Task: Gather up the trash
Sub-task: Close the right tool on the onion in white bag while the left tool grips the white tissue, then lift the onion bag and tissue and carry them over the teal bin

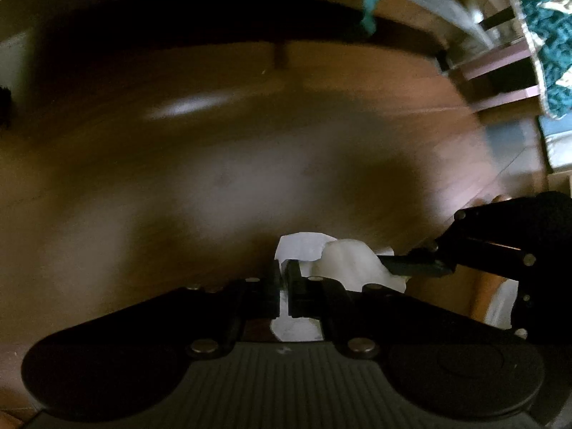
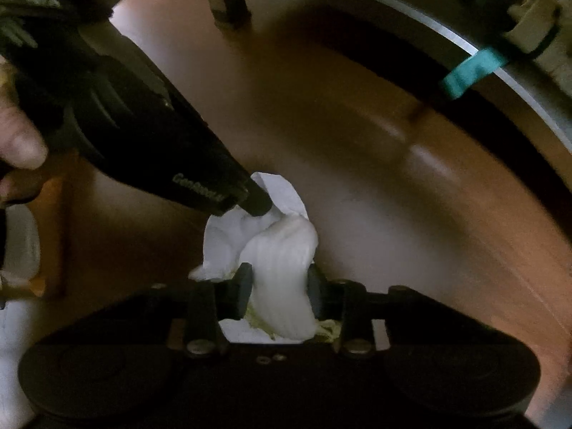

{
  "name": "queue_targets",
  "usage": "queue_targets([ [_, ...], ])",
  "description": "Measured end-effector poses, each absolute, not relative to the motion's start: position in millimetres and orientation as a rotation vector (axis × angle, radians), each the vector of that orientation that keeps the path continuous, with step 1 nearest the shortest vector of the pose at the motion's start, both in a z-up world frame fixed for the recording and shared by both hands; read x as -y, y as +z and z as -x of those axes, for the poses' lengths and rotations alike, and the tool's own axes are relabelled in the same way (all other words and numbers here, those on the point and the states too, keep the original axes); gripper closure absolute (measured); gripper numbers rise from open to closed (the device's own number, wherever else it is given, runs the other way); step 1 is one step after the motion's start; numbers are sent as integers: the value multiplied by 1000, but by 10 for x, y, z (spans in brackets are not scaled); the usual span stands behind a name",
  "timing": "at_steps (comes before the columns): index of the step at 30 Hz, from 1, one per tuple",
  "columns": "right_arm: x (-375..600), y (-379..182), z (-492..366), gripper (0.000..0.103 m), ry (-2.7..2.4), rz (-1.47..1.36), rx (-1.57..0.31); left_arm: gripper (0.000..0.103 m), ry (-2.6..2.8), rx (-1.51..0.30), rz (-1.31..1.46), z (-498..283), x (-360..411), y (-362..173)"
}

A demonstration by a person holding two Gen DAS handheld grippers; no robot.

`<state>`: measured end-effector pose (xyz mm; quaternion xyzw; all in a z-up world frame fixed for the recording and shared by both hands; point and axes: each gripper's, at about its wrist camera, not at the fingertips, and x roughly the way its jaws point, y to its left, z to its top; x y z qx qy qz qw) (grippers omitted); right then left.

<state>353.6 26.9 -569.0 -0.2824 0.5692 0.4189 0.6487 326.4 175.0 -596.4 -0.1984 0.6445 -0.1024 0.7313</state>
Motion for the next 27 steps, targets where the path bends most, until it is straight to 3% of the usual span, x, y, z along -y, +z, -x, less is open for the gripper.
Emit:
queue_targets([
  [9, -64, -4600, -3530, 73, 948, 544, -1223, 101, -281, -1338, 384, -3228, -1879, -5221],
  [27, 978, -1740, -3016, 73, 754, 297, -817, 101, -258, -1006, 265, -2758, -1650, -2337],
])
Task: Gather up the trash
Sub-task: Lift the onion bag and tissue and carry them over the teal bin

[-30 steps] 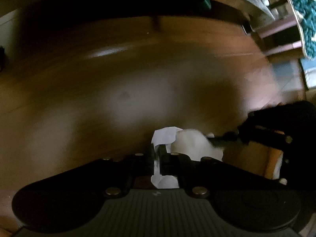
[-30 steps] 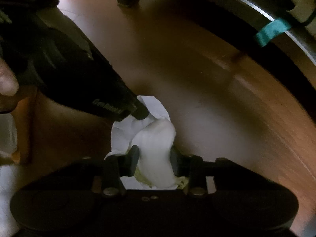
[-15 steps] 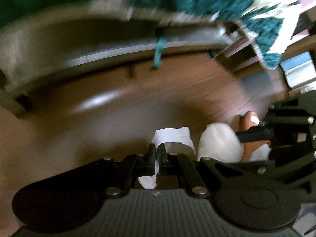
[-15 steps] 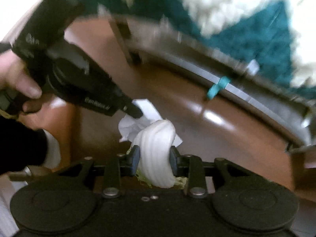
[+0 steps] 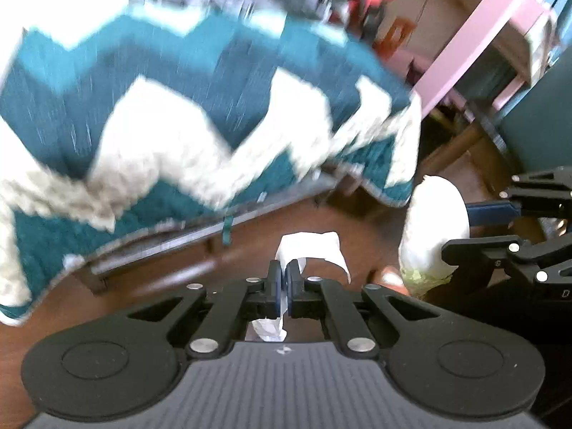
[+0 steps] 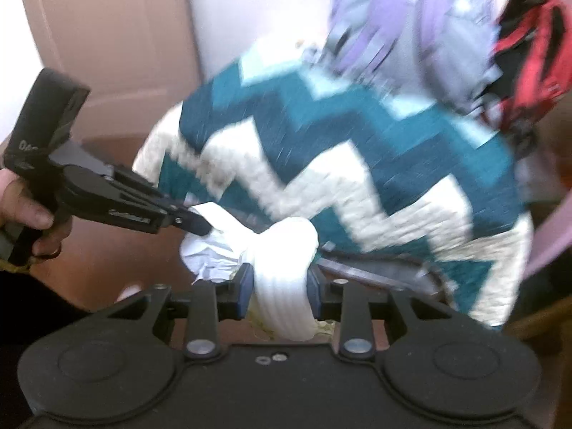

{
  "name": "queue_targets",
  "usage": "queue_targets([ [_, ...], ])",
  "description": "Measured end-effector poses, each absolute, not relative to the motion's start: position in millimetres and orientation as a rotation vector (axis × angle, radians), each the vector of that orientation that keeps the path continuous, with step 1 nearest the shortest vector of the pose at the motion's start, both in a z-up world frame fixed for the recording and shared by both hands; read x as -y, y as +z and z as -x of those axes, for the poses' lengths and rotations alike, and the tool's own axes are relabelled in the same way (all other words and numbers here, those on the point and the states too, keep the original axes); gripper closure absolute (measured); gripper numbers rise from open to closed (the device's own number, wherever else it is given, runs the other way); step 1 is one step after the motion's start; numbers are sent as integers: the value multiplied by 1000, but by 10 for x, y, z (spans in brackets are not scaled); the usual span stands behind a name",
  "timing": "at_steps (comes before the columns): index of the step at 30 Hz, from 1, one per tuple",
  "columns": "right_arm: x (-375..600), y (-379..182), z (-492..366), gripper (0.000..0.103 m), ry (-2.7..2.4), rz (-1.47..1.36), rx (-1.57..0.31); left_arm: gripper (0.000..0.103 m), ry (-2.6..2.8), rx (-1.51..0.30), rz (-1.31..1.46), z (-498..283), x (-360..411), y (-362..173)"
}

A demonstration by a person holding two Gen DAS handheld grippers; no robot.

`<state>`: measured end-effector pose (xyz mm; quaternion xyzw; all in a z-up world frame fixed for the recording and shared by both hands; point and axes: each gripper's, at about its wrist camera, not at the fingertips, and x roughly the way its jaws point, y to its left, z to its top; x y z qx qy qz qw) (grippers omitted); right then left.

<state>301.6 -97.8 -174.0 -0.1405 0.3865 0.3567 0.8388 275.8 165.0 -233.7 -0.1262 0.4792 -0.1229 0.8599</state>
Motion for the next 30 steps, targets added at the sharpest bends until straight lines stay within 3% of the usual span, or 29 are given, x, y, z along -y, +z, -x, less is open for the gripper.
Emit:
queue_targets([
  [11, 1996, -410, -2488, 73, 660, 191, -544, 101, -240, -797, 130, -2452, -747, -635],
  [30, 3742, 1077, -2388, 73, 341, 173, -311, 101, -394, -460, -66, -2456, 1164, 1275],
])
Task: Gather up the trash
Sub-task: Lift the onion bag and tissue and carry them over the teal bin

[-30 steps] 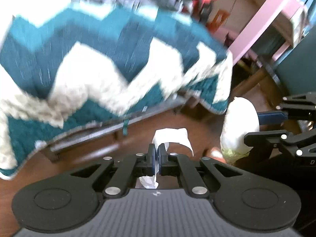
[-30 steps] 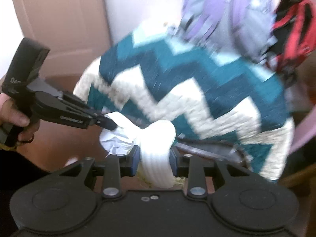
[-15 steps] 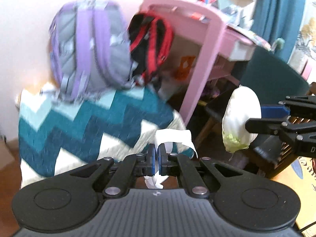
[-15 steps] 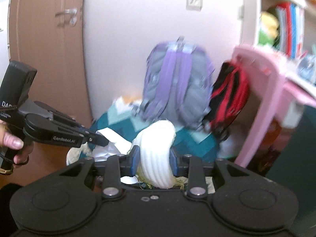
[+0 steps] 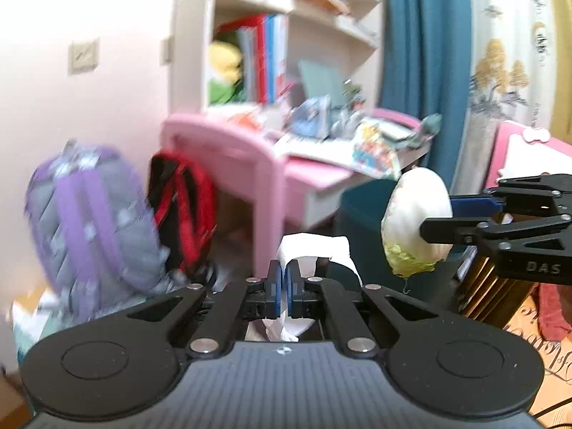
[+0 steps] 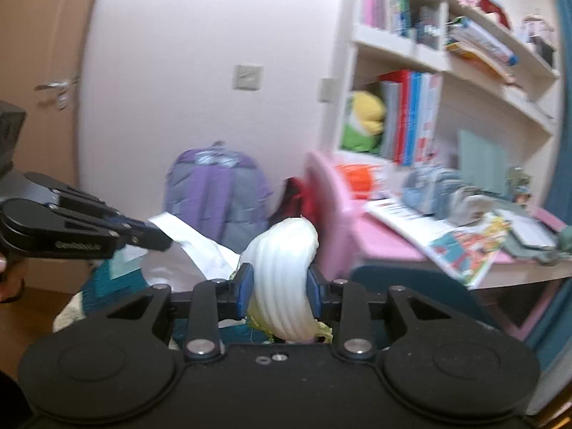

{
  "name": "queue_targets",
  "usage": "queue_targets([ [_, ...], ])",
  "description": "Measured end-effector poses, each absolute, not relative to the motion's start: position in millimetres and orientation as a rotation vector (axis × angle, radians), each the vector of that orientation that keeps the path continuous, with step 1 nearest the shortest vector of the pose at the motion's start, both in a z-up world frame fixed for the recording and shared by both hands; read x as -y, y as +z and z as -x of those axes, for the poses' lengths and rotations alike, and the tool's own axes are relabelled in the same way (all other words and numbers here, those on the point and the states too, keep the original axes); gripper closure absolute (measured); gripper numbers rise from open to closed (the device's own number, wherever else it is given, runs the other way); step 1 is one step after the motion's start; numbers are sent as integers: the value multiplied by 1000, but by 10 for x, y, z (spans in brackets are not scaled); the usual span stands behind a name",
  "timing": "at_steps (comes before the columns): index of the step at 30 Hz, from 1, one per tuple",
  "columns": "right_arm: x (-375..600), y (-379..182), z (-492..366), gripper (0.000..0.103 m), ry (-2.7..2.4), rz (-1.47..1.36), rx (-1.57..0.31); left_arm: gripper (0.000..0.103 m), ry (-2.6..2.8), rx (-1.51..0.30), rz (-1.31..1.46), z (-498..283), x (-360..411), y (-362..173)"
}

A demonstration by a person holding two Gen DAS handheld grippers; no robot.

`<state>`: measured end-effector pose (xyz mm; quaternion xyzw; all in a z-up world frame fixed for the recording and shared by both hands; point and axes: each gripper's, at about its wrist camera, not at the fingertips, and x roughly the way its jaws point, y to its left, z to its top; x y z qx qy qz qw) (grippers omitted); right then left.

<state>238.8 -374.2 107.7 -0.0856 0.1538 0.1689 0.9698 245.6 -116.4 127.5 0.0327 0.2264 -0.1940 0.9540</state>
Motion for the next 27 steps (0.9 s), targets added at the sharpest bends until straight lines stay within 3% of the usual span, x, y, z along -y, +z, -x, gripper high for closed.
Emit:
queue_targets([
  [13, 4760, 1230, -2769, 73, 139, 161, -366, 101, -498, -325, -118, -3032, 2385, 2032],
  [27, 4910, 604, -3483, 73, 122, 240, -628, 100, -550, -515, -242, -3790, 3353, 1288],
])
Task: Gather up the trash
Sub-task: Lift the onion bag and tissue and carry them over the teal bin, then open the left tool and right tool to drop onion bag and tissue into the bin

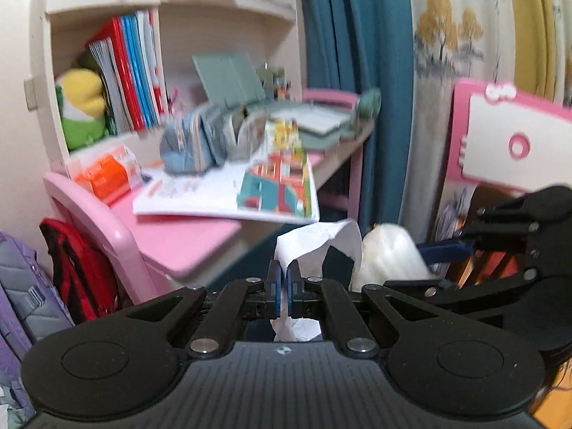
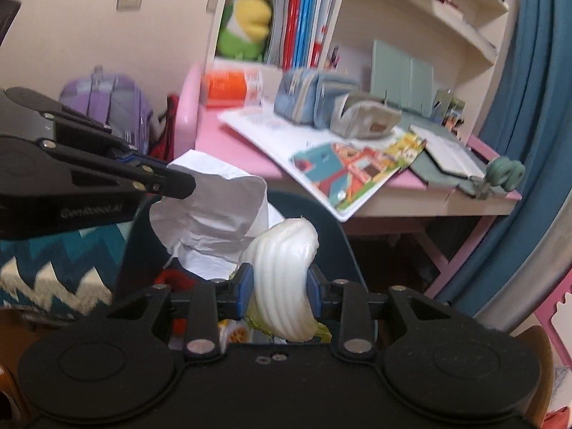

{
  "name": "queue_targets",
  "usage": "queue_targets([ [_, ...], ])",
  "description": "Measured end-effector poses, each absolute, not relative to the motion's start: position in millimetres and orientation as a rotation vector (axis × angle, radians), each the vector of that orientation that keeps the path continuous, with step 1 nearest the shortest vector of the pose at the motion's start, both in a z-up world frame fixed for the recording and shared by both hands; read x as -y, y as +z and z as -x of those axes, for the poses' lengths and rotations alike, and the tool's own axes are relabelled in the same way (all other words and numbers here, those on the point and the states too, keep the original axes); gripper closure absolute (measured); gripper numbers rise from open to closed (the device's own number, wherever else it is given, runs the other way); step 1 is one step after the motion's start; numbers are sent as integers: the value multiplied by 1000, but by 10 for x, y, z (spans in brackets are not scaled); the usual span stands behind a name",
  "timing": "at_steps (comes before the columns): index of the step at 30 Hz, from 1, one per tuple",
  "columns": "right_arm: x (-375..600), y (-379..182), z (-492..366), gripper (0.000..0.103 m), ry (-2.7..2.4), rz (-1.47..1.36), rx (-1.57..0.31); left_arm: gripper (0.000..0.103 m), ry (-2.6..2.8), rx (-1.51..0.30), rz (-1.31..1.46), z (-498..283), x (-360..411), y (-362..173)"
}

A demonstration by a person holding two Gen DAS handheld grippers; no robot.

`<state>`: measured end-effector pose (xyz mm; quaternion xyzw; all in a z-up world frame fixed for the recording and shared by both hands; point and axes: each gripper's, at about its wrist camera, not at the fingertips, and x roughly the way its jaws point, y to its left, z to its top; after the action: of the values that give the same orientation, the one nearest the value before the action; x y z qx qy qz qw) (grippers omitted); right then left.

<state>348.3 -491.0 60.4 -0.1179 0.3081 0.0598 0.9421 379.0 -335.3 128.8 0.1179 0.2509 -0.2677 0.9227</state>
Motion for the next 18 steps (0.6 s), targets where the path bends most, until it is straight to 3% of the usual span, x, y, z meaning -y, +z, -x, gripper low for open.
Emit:
queue_targets([
  [11, 4845, 292, -3735, 72, 161, 279, -816, 100, -568, -722, -329, -4100, 3499, 712],
  [18, 4903, 319, -3729, 67, 160, 254, -828, 100, -596, -782, -339, -4109, 3553, 554],
])
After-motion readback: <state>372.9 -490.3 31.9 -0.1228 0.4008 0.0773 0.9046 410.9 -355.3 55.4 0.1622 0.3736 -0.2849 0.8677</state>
